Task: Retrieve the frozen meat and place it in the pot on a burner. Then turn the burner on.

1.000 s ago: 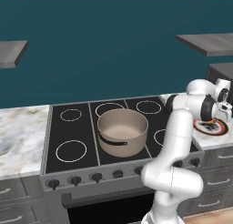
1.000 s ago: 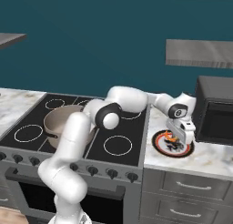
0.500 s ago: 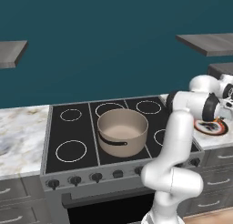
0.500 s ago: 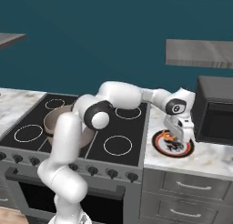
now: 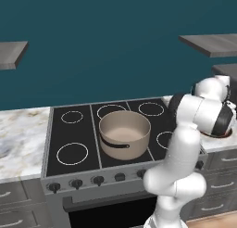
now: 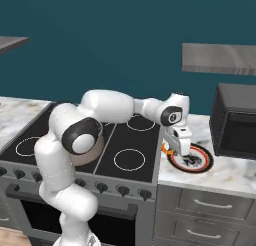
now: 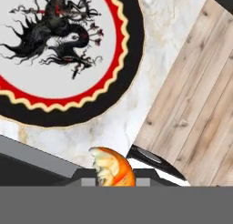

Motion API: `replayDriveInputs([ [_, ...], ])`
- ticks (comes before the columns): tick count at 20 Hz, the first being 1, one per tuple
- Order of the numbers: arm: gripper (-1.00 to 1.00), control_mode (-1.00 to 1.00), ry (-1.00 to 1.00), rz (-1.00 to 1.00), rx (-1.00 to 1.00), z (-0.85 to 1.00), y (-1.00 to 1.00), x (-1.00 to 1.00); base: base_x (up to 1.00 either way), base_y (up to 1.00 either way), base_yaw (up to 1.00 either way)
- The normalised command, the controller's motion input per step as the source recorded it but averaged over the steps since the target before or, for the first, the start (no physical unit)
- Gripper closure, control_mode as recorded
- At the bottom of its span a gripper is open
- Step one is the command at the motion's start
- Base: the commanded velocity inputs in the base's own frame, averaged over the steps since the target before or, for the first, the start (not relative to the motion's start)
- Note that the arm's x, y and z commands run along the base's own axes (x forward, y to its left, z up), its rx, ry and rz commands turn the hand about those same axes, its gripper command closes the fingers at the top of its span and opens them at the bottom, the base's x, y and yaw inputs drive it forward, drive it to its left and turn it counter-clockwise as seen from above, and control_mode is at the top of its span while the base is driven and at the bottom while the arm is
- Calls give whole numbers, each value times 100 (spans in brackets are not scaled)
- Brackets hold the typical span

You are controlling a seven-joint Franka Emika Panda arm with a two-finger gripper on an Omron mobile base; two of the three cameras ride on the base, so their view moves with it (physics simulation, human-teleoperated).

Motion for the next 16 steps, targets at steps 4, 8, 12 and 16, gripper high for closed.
replayDriveInputs([
  [4, 100, -100, -2, -7, -15, 9, 85, -34, 0, 0, 0],
  [8, 100, -100, 0, -8, -8, 11, 80, -7, 0, 0, 0],
  [12, 100, -100, 1, -3, 0, 51, 39, 0, 0, 0, 0],
  [16, 100, -100, 9, 0, 2, 60, 41, 0, 0, 0, 0],
])
